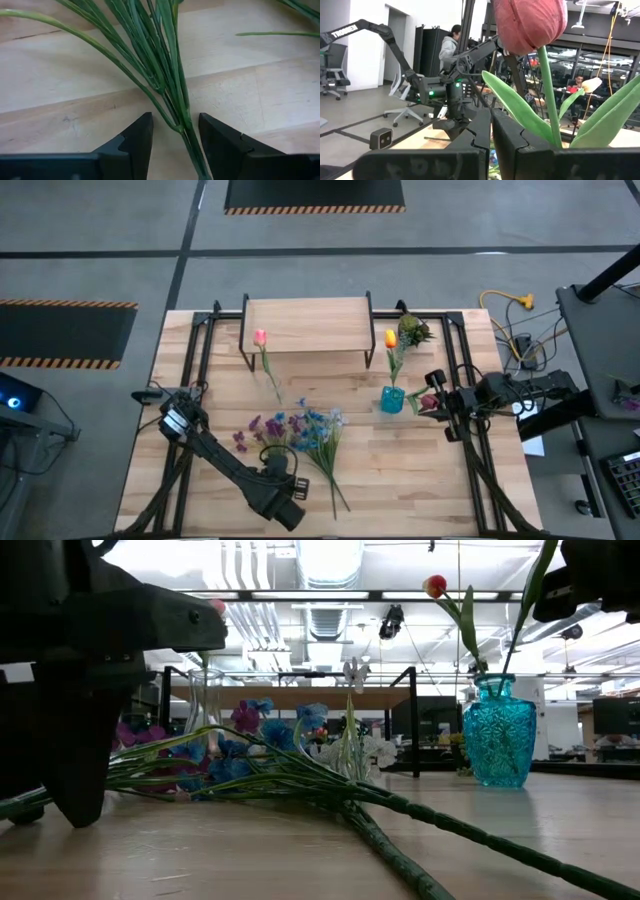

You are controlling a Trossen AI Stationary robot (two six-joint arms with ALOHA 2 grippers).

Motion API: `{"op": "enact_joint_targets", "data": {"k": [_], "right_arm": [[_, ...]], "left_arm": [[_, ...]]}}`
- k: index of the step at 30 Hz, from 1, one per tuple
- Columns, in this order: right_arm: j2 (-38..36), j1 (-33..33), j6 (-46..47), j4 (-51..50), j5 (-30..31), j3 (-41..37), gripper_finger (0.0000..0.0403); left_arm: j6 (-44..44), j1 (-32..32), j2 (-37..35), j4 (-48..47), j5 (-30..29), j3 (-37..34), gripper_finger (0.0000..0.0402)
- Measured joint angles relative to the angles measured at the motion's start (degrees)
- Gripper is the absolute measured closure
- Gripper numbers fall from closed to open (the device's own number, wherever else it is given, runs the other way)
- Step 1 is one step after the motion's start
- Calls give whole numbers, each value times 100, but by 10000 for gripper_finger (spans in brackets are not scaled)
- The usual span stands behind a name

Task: Pick and place flowers into a vace then onto a shelf
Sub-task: Put the purple flower into the transparent vase

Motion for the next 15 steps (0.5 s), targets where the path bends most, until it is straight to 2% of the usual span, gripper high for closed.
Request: {"op": "enact_joint_targets", "data": {"k": [5,7,15], "right_arm": [[-2,2,0,-2,0,0,394],[-2,0,4,-2,0,0,394],[-9,0,15,-4,-2,0,394]], "left_arm": [[2,3,-133,-50,-28,-28,298],[4,-1,-164,-108,-261,-41,308],[-145,17,-228,-240,-408,-149,314]]}}
